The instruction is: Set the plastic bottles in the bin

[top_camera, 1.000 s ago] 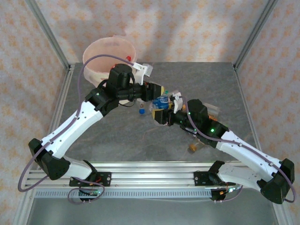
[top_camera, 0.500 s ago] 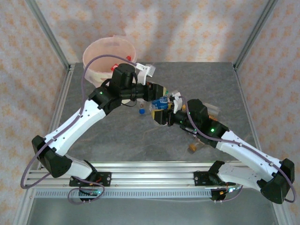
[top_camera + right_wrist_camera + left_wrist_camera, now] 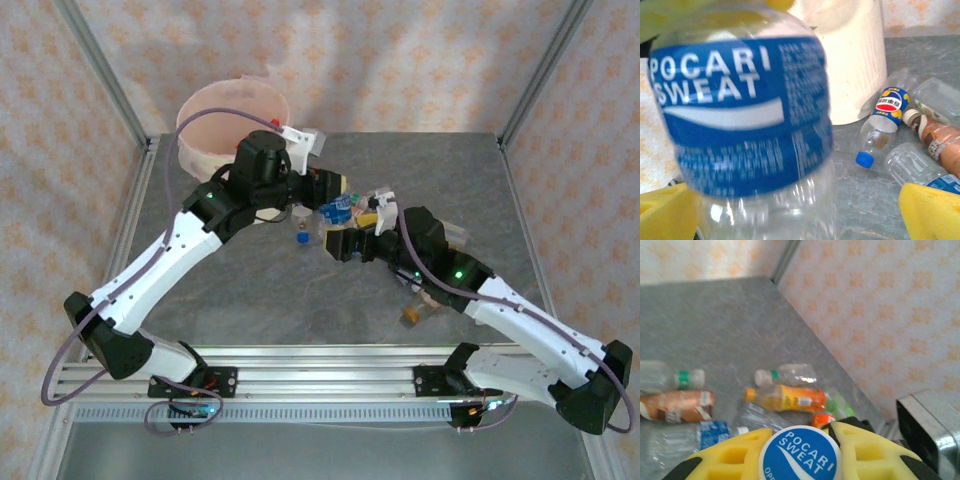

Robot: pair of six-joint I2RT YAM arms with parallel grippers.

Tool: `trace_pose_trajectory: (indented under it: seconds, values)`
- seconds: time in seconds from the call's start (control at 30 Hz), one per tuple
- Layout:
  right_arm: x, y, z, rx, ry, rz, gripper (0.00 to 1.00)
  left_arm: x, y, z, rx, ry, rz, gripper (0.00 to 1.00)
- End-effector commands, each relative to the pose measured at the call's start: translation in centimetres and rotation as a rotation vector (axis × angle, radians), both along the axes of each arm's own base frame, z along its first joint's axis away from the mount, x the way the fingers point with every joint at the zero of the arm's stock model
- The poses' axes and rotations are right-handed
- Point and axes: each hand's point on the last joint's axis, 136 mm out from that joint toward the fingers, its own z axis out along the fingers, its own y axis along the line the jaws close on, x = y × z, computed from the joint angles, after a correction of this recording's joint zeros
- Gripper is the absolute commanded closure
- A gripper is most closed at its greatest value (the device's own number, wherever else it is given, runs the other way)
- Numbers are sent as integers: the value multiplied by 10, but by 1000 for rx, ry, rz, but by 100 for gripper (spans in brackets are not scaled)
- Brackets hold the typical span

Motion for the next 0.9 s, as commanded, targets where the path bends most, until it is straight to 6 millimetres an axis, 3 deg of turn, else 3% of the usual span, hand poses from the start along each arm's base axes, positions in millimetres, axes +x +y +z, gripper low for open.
trace_pose_trajectory:
  seconds: [0.0, 0.23, 0.4, 0.6, 0.87]
  values:
    - [2, -22, 12, -16, 24, -109, 1, 5, 44, 51, 66, -190, 152, 82]
    - [-1, -48, 24, -6, 35, -209, 1, 45, 121, 106, 178, -372, 447, 82]
    - [6, -88, 17, -40, 56, -424, 1, 80, 174, 138, 267, -476, 638, 81]
    - [4, -159, 2, -155, 125, -788, 1, 125, 218, 135, 382, -467, 772, 81]
    - [-13, -207, -4, -173, 142, -982, 1, 178, 263, 103, 526, -374, 857, 80]
